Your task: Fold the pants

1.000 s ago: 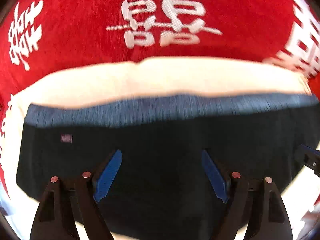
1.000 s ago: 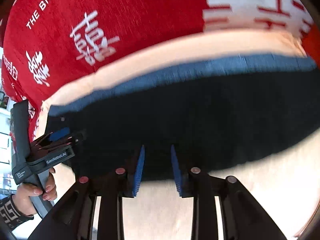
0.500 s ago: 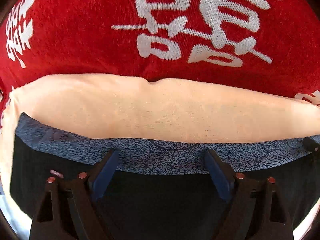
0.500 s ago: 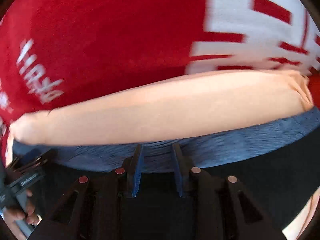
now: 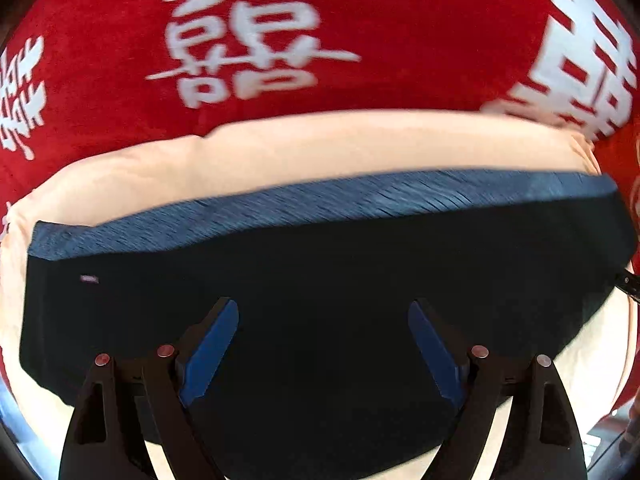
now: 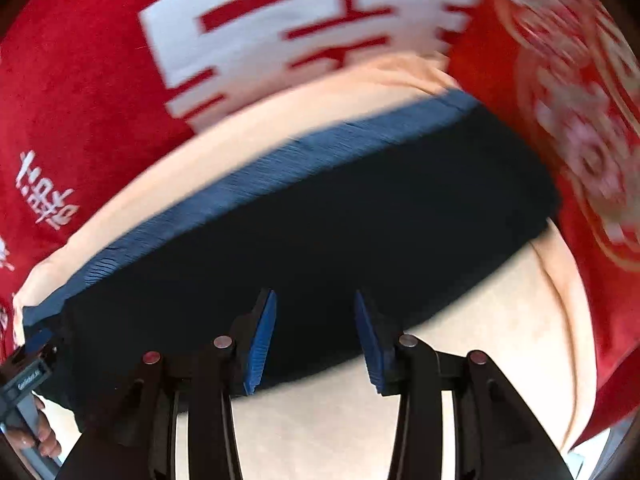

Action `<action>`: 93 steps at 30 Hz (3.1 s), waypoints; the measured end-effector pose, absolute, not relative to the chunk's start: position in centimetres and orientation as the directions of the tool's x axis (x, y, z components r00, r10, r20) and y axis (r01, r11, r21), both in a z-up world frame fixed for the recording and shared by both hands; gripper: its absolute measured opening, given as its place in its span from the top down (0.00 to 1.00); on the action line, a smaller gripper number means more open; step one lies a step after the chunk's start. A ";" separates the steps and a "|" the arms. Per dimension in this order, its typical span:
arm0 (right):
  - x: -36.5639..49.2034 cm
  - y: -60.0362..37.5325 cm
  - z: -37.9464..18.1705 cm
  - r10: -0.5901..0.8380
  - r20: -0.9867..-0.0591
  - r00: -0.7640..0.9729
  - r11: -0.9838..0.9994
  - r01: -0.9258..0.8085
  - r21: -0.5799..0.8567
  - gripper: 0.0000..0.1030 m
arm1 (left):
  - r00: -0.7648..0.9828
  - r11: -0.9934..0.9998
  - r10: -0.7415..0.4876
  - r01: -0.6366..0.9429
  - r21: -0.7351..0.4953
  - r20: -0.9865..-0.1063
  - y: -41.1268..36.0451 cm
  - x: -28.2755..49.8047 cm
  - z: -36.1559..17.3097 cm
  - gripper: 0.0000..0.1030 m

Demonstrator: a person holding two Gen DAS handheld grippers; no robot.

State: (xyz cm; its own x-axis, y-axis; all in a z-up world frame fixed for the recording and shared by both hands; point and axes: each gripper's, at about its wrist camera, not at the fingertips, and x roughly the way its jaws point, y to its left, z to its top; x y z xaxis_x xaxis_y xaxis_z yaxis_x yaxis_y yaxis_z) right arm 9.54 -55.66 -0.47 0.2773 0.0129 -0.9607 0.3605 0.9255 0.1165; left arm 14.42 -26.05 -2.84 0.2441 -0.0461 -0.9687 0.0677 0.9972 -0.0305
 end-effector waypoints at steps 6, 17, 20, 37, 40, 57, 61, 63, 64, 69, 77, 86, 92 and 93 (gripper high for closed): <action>7.9 -56.8 -0.5 0.017 -0.964 0.265 0.914 0.386 0.122 0.57 | 0.203 0.993 -0.064 0.109 -0.042 -0.977 -29.3 14.6 -3.7 0.14; 9.3 -66.5 -1.0 -0.063 -0.948 0.312 0.783 0.604 0.147 0.57 | 0.228 0.990 -0.099 0.125 -0.071 -0.969 -35.8 16.7 -2.8 0.14; 9.9 -68.8 -1.8 -0.055 -0.942 0.331 0.749 0.637 0.180 0.57 | 0.232 0.987 -0.119 0.135 -0.089 -0.965 -38.4 17.7 -3.3 0.14; 9.1 -69.1 -1.8 -0.017 -0.960 0.279 0.829 0.542 0.142 0.71 | 0.207 0.983 -0.063 0.183 -0.024 -0.976 -43.5 18.0 -6.1 0.14; 7.2 -68.6 -1.1 0.001 -0.965 0.264 0.815 0.558 0.154 0.71 | 0.205 0.984 -0.055 0.174 -0.019 -0.977 -43.7 18.0 -6.1 0.14; 11.4 -61.3 -0.7 0.100 -0.948 0.301 0.937 0.293 0.191 0.59 | 0.187 0.991 -0.014 0.137 0.012 -0.982 -44.0 18.1 -6.5 0.01; 11.5 -61.2 -1.6 0.108 -0.953 0.282 0.938 0.288 0.191 0.59 | 0.189 0.991 -0.023 0.133 0.002 -0.982 -43.6 17.9 -6.7 0.01; 11.5 -61.4 -1.7 0.116 -0.953 0.282 0.938 0.284 0.198 0.59 | 0.187 0.992 -0.031 0.128 -0.007 -0.982 -43.3 17.9 -6.8 0.01; 11.5 -61.4 -1.7 0.117 -0.953 0.280 0.939 0.281 0.198 0.59 | 0.186 0.992 -0.036 0.125 -0.013 -0.982 -43.2 17.9 -6.8 0.01; 11.4 -61.5 -1.4 0.125 -0.955 0.270 0.938 0.281 0.202 0.59 | 0.177 0.994 -0.045 0.104 -0.027 -0.983 -42.8 17.9 -6.8 0.01; 12.1 -61.1 -1.7 0.135 -0.963 0.235 0.950 0.245 0.193 0.54 | 0.160 0.996 -0.040 0.084 -0.027 -0.986 -42.3 18.3 -7.2 0.01; 12.6 -60.9 -1.9 0.162 -0.959 0.231 0.949 0.229 0.216 0.45 | 0.158 0.996 -0.035 0.090 -0.021 -0.987 -42.6 18.4 -7.4 0.01; 12.7 -60.9 -2.0 0.195 -0.953 0.232 0.942 0.226 0.248 0.39 | 0.150 0.995 -0.035 0.096 -0.020 -0.988 -42.6 18.5 -7.5 0.01; 12.7 -60.9 -2.0 0.201 -0.952 0.231 0.939 0.230 0.254 0.39 | 0.148 0.995 -0.032 0.096 -0.018 -0.988 -42.7 18.5 -7.4 0.01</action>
State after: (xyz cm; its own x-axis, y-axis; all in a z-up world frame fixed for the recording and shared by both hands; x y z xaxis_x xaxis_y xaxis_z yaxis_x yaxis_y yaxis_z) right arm 12.67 -60.95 -1.96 0.2315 0.2012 -0.9518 0.2298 0.9394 0.2545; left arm 18.49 -42.67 -7.44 0.1485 -0.0324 -0.9884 0.0962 0.9952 -0.0181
